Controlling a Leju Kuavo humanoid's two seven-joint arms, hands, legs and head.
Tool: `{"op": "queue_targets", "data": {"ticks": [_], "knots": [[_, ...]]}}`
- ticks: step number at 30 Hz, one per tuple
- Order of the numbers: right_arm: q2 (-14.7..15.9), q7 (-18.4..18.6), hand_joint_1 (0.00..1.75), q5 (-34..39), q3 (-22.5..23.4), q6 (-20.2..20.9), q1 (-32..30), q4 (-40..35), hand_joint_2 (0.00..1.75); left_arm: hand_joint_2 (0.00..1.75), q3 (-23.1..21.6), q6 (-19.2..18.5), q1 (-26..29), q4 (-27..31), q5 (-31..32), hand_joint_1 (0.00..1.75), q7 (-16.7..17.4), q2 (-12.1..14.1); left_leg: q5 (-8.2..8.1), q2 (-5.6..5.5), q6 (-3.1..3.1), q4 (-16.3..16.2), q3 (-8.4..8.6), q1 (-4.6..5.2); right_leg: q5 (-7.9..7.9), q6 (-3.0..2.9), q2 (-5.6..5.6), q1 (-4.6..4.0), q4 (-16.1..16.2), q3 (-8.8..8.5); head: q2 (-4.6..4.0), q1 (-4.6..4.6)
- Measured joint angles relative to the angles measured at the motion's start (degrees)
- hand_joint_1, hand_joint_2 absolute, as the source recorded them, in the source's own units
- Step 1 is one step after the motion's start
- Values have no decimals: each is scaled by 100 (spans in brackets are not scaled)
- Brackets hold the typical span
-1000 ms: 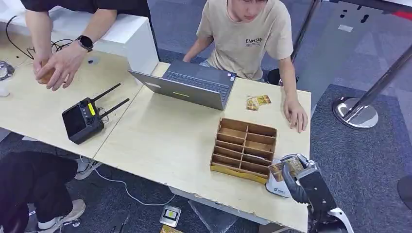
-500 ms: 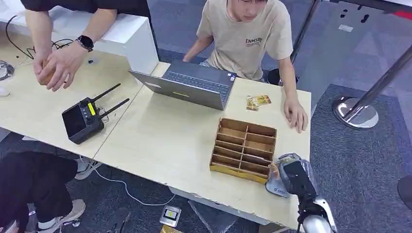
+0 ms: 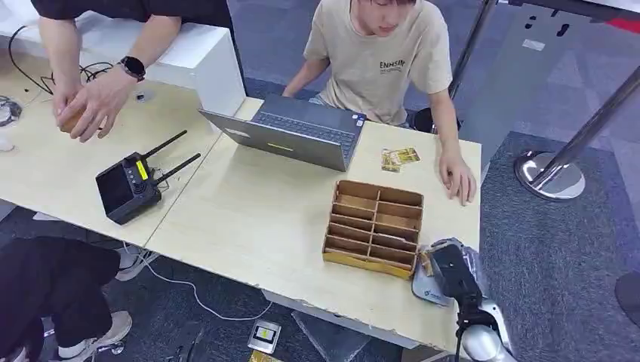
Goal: Pass the card to the sensor for recognition and then transmit it.
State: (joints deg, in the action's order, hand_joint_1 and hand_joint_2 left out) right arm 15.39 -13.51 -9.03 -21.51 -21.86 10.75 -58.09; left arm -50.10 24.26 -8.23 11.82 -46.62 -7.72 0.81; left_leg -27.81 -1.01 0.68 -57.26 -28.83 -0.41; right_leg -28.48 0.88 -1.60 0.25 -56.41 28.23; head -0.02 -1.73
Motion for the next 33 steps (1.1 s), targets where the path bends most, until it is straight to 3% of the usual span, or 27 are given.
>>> {"op": "queue_targets", "data": {"ticks": [26,30,33], "knots": [[-136,-273,175,54,-39,46,169,422,175,0,-9,-9,3,0,33,0,31,0,0,2,0,0,15,-1,4,1,7,-1,0,-9,0,-4],[-173,-48,175,-328,-85,-236,203,461,175,0,-9,-9,3,0,50,0,46,2,1,2,0,0,14,-1,4,1,7,-2,0,-10,0,-2],[-195,445,175,-959,-168,-668,246,518,175,0,-11,-4,3,0,70,0,118,4,1,2,0,0,13,-1,4,1,6,-1,0,-9,0,-2]]}}
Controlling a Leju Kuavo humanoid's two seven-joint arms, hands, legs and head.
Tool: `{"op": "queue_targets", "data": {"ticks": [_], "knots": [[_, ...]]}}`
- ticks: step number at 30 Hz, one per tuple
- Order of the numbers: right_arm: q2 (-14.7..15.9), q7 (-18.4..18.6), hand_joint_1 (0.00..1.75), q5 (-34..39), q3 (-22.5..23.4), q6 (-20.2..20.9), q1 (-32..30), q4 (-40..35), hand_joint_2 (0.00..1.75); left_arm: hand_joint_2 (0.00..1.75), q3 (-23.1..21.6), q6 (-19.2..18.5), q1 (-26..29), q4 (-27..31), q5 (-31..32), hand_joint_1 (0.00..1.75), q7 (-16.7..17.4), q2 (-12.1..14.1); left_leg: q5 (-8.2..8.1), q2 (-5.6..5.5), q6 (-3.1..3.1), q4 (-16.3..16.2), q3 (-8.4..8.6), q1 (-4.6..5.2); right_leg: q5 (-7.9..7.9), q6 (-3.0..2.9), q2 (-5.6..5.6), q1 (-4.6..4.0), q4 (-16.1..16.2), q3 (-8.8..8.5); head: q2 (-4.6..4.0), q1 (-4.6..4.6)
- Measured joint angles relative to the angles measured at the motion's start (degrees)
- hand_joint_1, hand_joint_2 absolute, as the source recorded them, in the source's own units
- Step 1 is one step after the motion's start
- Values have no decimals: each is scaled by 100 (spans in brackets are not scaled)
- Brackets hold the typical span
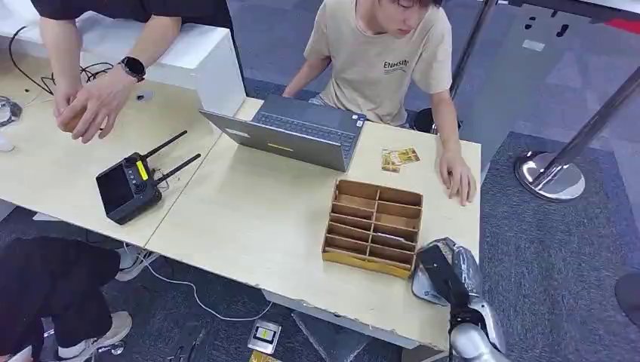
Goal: Pass the card to the sensor for recognition and then transmit it.
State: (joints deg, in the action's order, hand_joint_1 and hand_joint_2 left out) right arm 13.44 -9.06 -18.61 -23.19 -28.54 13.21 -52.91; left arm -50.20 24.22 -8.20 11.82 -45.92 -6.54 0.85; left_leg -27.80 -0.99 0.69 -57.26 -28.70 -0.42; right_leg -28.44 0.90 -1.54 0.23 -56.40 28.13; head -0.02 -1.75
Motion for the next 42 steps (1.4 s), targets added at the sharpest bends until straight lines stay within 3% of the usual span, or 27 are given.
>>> {"op": "queue_targets", "data": {"ticks": [2,5,25,28,32,34,39,42], "knots": [[-4,290,175,-338,-68,-274,4,41,175,0,0,9,5,0,7,0,7,0,0,-1,0,0,-2,0,0,0,0,0,0,1,0,0],[-17,431,175,-528,-111,-405,4,74,175,0,0,31,3,0,13,0,7,0,-1,-1,0,0,-2,1,0,0,0,1,0,2,0,0],[-55,442,175,-641,-286,-492,7,192,175,0,0,46,6,0,-24,0,-15,2,-1,0,0,0,-1,0,0,0,0,0,0,2,0,0],[-61,341,175,-505,-286,-481,8,197,175,0,0,46,5,0,-24,0,-15,2,-1,-1,0,0,0,0,0,0,1,0,0,2,0,0],[-66,-153,175,194,-209,-366,-1,111,175,0,0,48,5,0,-28,0,-22,5,0,0,0,0,0,0,1,0,1,0,0,2,0,0],[-31,-168,175,345,-133,-294,-34,-105,175,0,0,52,6,0,-39,0,-28,11,0,-1,0,0,-2,1,1,0,0,0,0,2,0,0],[212,712,175,-693,118,-70,-151,-1138,175,0,0,55,36,-11,11,0,-55,57,1,-2,0,-1,-9,1,1,0,0,1,-1,10,0,0],[404,997,175,-1209,286,150,-150,-1770,175,0,-2,52,34,-15,59,0,-48,83,0,-1,0,-1,-11,2,1,0,0,2,0,10,0,0]]}}
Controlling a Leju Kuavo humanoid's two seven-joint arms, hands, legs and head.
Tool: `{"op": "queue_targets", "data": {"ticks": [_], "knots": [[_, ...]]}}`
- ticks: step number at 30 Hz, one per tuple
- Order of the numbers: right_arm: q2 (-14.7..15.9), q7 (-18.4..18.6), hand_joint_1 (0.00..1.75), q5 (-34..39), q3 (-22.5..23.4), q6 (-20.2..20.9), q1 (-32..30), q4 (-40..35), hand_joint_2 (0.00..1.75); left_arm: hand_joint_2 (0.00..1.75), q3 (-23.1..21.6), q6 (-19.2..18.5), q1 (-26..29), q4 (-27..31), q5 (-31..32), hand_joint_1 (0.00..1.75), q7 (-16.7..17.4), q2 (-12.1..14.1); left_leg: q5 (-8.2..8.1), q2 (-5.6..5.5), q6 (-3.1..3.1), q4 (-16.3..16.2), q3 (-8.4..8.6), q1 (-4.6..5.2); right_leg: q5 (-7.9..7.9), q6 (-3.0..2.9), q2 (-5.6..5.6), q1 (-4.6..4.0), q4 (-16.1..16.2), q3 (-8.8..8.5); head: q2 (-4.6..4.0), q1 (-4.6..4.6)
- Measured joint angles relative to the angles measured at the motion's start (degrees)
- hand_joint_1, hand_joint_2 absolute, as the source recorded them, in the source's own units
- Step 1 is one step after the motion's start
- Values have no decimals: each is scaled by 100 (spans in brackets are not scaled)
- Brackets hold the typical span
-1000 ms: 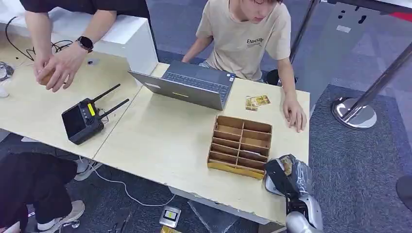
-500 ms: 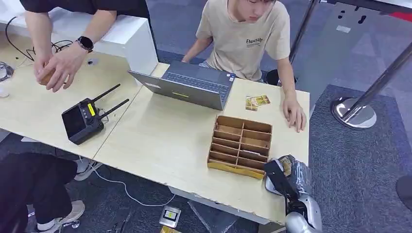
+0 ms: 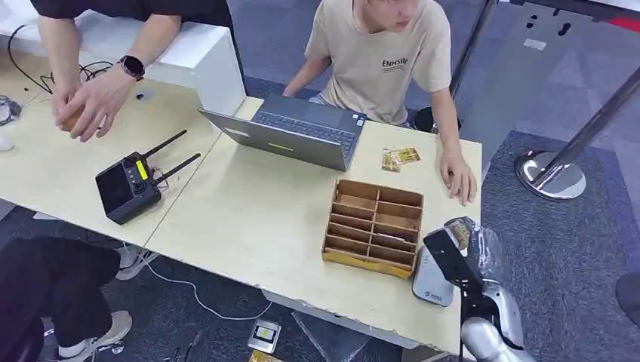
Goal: Pass the card to the sensor for recognition and then transmit it.
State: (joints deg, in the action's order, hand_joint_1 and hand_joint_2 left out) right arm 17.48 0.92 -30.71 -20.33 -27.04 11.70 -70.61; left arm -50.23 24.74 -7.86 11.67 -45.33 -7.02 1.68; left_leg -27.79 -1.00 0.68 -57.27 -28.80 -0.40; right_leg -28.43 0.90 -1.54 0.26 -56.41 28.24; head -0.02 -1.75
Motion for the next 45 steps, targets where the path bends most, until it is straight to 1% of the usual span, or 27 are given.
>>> {"op": "queue_targets", "data": {"ticks": [5,7,12,14,17,19,21,23,27,31,36,39,45], "knots": [[288,269,175,-223,299,474,93,-977,175,0,-4,-22,-3,-9,46,0,22,48,0,0,0,0,-2,1,0,0,0,1,0,2,0,0],[378,346,175,-291,389,591,135,-1349,175,0,-7,-31,-9,-9,68,0,46,55,0,0,0,0,-4,1,0,0,-1,1,0,2,0,0],[538,514,175,-680,501,788,391,-1966,175,0,-22,-59,-24,-9,151,0,57,70,0,0,0,0,-2,0,0,0,0,0,-1,1,0,0],[584,619,175,-976,503,849,541,-2156,175,0,-31,-68,-30,-9,181,0,64,70,1,0,0,0,-4,0,1,0,0,0,-2,1,0,0],[632,794,175,-1680,470,958,962,-2390,175,0,-39,-76,-60,-9,216,0,68,68,1,1,0,0,-4,0,3,0,1,0,-4,3,0,0],[636,877,175,-2181,411,1113,1275,-2462,175,0,-44,-107,-90,-9,249,0,110,61,2,1,1,0,-5,0,3,0,0,0,-4,1,0,2],[645,918,175,-2705,270,1333,1593,-2455,175,0,-48,-146,-117,-9,286,0,155,61,3,0,1,0,-6,0,3,0,0,0,-5,2,0,0],[641,918,175,-2994,99,1491,1897,-2392,175,0,-72,-194,-148,-9,306,0,160,61,4,0,4,0,-7,0,3,0,0,0,-6,2,0,-2],[617,813,175,-3331,-288,1703,2453,-2041,175,0,-131,-271,-189,-9,361,0,192,59,5,-1,4,1,-10,-1,3,0,-1,-1,-8,2,0,0],[553,746,175,-3478,-641,1705,2851,-1539,175,0,-160,-332,-232,-9,398,0,238,55,5,-3,4,0,-11,-1,3,0,-4,-2,-8,2,0,-2],[488,682,175,-3561,-987,1629,3099,-915,175,0,-179,-365,-248,-9,363,0,232,44,5,-4,4,0,-11,-1,3,0,-4,-1,-7,4,0,-2],[455,684,175,-3550,-1103,1546,3134,-646,175,0,-186,-376,-249,-9,367,0,234,37,5,-5,4,0,-12,-1,3,0,-5,-1,-7,4,0,-2],[450,750,175,-3456,-1257,1524,3141,-300,175,0,-199,-382,-256,-9,415,0,236,35,5,-5,4,0,-10,-1,3,0,-4,-1,-7,8,0,0]]}}
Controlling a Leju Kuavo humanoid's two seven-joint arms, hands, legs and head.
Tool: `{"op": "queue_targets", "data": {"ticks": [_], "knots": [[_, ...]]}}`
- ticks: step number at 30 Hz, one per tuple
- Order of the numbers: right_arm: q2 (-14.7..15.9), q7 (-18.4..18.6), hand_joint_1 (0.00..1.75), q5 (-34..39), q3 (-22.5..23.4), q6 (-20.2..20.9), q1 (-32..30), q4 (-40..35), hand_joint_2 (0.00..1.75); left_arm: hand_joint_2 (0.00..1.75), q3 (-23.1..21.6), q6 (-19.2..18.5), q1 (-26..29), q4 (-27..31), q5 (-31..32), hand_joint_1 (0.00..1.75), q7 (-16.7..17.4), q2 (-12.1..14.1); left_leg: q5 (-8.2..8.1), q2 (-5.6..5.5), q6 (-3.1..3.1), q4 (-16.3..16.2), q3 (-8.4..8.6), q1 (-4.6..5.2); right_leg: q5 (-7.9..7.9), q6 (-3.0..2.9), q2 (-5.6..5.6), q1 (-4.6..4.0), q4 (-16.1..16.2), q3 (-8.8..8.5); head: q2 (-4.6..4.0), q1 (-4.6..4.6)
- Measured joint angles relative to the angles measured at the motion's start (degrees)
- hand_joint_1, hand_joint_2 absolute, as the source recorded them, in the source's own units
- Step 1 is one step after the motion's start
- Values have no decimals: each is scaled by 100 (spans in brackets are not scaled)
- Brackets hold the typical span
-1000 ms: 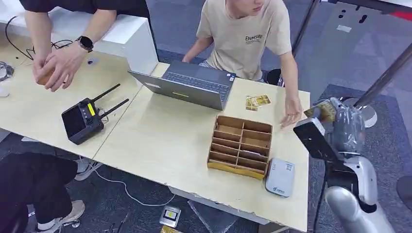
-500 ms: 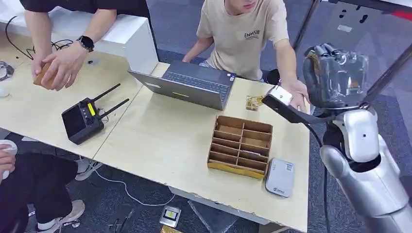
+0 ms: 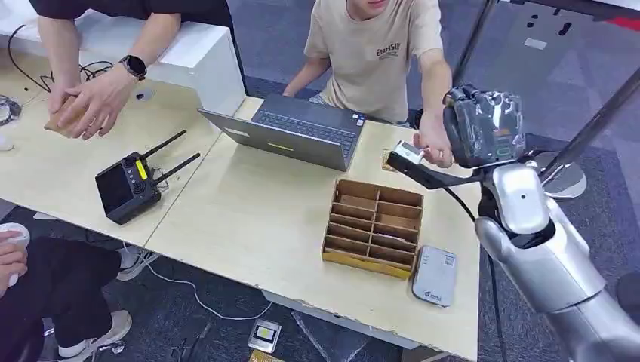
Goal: Pass the card to the sensor for recognition and then transmit it.
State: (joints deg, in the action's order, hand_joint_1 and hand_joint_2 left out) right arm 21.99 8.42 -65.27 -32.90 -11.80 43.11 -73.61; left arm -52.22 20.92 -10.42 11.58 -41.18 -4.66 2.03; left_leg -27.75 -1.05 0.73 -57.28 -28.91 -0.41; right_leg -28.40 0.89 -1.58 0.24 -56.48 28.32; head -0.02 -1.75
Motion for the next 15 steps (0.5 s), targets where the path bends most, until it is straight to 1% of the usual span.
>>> {"op": "queue_targets", "data": {"ticks": [7,15], "knots": [[85,68,175,173,-37,2,-13,166,175,0,-77,-7,-27,0,68,0,0,-9,0,1,0,-1,1,0,0,0,1,0,0,2,0,0],[223,118,175,260,-24,2,-125,170,175,0,-114,28,-53,0,87,0,0,-33,0,1,0,-1,0,0,0,0,1,0,1,2,0,0]]}}
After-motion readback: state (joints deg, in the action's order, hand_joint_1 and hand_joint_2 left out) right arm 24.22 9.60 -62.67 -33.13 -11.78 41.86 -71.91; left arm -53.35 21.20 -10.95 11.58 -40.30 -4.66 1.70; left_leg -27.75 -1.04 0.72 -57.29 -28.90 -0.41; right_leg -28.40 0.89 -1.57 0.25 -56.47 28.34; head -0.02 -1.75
